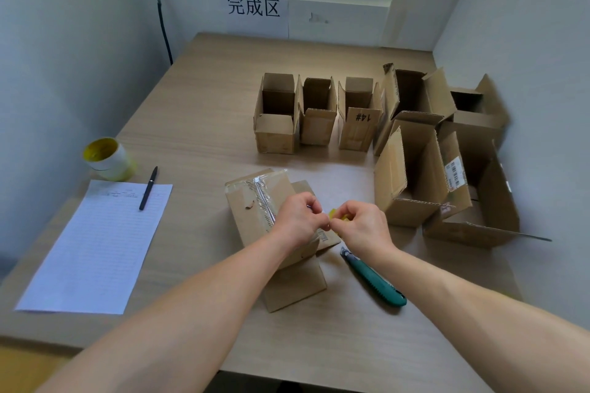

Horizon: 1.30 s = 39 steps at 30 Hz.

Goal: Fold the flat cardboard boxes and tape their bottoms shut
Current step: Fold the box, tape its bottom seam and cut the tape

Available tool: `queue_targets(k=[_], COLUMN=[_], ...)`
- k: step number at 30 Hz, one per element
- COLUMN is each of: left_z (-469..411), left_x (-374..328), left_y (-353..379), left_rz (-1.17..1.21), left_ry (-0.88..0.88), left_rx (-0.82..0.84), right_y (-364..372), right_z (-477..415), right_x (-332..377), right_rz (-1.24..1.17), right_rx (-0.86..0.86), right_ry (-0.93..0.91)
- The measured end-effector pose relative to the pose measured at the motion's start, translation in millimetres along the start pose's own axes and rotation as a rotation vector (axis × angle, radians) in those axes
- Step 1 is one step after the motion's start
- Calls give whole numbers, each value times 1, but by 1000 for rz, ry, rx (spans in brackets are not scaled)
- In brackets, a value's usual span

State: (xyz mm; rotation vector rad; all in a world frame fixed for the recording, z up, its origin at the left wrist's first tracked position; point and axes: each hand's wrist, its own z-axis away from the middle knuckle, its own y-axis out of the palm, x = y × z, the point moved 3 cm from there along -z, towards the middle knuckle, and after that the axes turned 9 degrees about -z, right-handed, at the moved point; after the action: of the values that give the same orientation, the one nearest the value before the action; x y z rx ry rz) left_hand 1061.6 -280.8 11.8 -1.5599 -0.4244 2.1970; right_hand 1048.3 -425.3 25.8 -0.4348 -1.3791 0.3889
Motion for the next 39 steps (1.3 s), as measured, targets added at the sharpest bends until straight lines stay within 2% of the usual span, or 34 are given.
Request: queue_targets(k=[11,18,20,24,27,31,34,37,39], left_z=[5,3,3,14,22,28,27,21,16], left_x=[-7,-4,-1,16,38,58,67,77,84], left_y=[6,4,-4,-29,-42,-41,-39,-38,-36], left_rz=[-150,9,-47,-501,-658,-753,-717,-577,-550], left_ry=[65,-38,-8,119,35,-116,-116,-122,-98], left_rx=[-49,-42,-108,-375,-491,-389,-369,-319,-252], right_y=[-8,-16,-20,-25,-23,-15,-10,-10,-9], right_z=[2,1,1,10,23,42,49,53,54], right_x=[-6,-5,-3,-4,-15,-36,-49,-56,-59], right_rz=[76,25,41,271,527,838,981,1125,1111], right_rx=[31,8,10,154,315,521,594,673,685], right_ry=[-126,-149,-172,-375,-478,-457,-438,-398,-396])
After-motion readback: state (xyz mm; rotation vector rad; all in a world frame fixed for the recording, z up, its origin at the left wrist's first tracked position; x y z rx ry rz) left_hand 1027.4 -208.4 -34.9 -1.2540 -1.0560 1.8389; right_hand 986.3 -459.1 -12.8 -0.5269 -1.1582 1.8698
